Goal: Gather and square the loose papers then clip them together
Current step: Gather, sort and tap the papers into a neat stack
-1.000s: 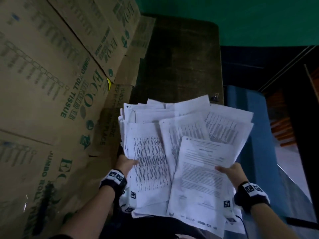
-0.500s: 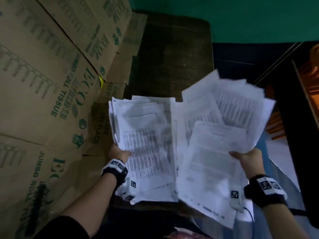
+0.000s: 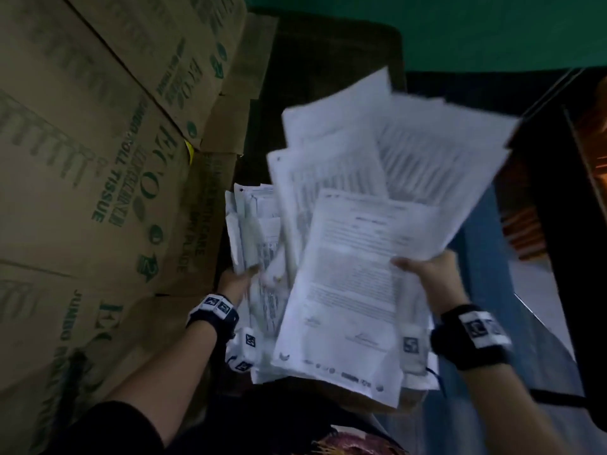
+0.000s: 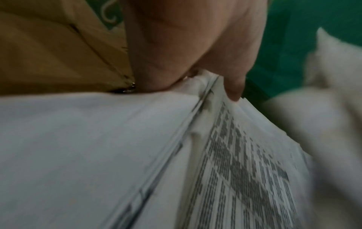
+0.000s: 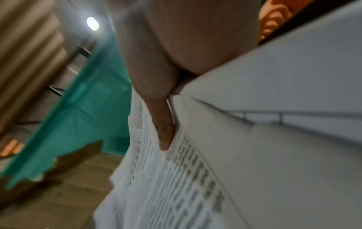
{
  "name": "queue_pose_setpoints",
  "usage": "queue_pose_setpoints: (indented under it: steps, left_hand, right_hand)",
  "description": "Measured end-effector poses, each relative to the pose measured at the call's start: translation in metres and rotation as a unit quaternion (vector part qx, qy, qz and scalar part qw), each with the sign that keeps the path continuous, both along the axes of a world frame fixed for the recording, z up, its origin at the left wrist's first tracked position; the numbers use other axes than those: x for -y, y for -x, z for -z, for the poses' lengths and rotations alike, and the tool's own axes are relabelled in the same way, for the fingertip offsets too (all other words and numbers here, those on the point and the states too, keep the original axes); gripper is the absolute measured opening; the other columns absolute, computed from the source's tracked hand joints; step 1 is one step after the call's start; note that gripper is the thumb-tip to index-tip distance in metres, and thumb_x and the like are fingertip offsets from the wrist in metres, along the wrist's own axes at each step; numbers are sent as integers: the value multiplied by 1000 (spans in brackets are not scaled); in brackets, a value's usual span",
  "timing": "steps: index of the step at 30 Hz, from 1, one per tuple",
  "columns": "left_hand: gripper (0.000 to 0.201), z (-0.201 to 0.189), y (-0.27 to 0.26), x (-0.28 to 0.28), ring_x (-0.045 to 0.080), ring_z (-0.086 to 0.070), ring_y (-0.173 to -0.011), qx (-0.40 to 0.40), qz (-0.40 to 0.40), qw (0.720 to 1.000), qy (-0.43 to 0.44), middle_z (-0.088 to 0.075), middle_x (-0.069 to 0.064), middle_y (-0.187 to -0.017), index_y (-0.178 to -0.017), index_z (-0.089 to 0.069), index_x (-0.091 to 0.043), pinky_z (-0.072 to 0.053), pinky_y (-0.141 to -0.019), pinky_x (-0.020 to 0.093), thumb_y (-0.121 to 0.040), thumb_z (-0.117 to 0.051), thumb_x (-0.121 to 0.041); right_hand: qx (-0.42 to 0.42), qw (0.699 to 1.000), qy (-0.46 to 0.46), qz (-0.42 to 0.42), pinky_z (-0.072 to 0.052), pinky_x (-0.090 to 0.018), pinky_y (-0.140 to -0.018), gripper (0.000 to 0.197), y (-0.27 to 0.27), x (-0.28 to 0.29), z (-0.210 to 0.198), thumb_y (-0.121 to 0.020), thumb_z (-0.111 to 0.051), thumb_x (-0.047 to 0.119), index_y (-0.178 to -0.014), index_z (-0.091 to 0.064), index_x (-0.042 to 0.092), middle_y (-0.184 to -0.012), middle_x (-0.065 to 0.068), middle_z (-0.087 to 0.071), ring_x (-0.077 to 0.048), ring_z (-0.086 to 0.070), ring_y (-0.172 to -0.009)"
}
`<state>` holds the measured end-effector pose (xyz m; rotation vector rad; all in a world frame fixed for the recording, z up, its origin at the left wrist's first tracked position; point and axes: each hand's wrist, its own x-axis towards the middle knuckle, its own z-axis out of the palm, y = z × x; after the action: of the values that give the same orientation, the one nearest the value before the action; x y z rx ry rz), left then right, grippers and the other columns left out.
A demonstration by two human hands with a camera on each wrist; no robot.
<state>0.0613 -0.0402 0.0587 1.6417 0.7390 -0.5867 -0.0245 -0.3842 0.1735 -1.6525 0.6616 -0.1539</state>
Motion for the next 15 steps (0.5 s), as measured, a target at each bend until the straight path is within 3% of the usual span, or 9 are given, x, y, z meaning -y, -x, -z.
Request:
queue_pose_setpoints:
  steps: [4, 7, 10, 12, 15]
  left_hand:
    - [81, -8, -10, -12, 28, -30, -140, -63, -58, 994, 67, -27, 3, -155, -147, -29, -20, -27, -114, 49, -83, -55, -62]
    - [81, -7, -12, -13, 24, -24, -143, -68, -37, 993, 91, -25, 2, -156, -148, -29, -19, -24, -116, 45, -83, -63, -53]
    - [54, -7, -11, -6, 25, -49, -125, -28, 29, 999, 38, -53, 8, -136, -128, -54, -7, -39, -101, 35, -82, -72, -30]
    - [48, -5, -8, 3, 21, -57, -108, -2, 78, 996, -46, -60, 4, -120, -117, -59, -3, -44, -90, 29, -77, -78, -22]
    - [48, 0, -5, 9, 22, -63, -97, 14, 100, 989, -105, -67, 6, -111, -110, -64, -3, -50, -88, 31, -68, -84, -13]
  right_hand:
    - [-168, 981, -16, -98, -56, -46, -87, 63, -31, -35, 86, -58, -90, 9, -114, -64, -4, -110, -19, -70, -30, -68, -98]
    - [-220, 968, 26, -114, -55, -42, -77, 56, -44, -44, 114, -68, -82, -2, -119, -57, -6, -99, -20, -67, -29, -65, -87]
    - [-206, 969, 68, -120, -55, -43, -78, 49, -58, -52, 120, -75, -74, -6, -120, -53, -4, -105, -22, -67, -34, -65, -91]
    - [-219, 956, 100, -165, -53, -36, -75, 45, -65, -61, 122, -79, -71, -2, -120, -53, -1, -111, -22, -66, -35, -65, -96]
    - [-245, 931, 171, -207, -50, -37, -85, 56, -67, -63, 119, -78, -77, 22, -126, -51, 9, -124, -18, -61, -33, -59, -110]
